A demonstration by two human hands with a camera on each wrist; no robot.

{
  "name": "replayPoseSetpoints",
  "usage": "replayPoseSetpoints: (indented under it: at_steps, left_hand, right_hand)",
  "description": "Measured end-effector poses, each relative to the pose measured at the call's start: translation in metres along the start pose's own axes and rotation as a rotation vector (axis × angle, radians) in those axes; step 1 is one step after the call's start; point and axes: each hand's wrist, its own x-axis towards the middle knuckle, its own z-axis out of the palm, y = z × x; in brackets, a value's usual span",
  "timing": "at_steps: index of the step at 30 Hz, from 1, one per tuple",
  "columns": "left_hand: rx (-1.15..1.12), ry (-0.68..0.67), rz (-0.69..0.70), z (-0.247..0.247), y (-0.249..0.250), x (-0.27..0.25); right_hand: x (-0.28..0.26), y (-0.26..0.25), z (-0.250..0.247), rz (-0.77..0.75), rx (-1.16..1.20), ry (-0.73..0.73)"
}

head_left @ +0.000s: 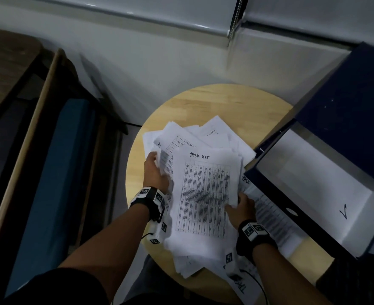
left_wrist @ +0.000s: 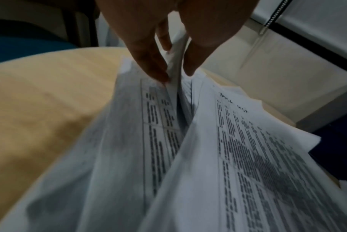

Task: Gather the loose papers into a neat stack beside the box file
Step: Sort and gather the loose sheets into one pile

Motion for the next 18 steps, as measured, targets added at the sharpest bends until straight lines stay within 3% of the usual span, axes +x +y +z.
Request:
replayPoseSetpoints:
  at_steps: [4, 14, 16, 18]
  left_hand:
    - [0.047, -0.028, -0.129, -0.009, -0.008, -0.005]
    - [0.294, -0.064, -0.126, -0.04, -0.017, 0.032]
    - [0.256, -0.01, -0.172, -0.05, -0.021, 0.04]
    - [0.079, 0.061, -0.292, -0.058, -0.038, 0.05]
  right_hand:
    - [0.008, 0.008, 0.004, -0.036, -0.015, 0.011]
    - [-0.001, 0.002, 0.005, -0.074, 0.008, -0.112]
    - [-0.003, 0.002, 0.003, -0.071, -0.012, -0.139]
    - [-0.005, 0.002, 0.003, -0.06, -0.015, -0.159]
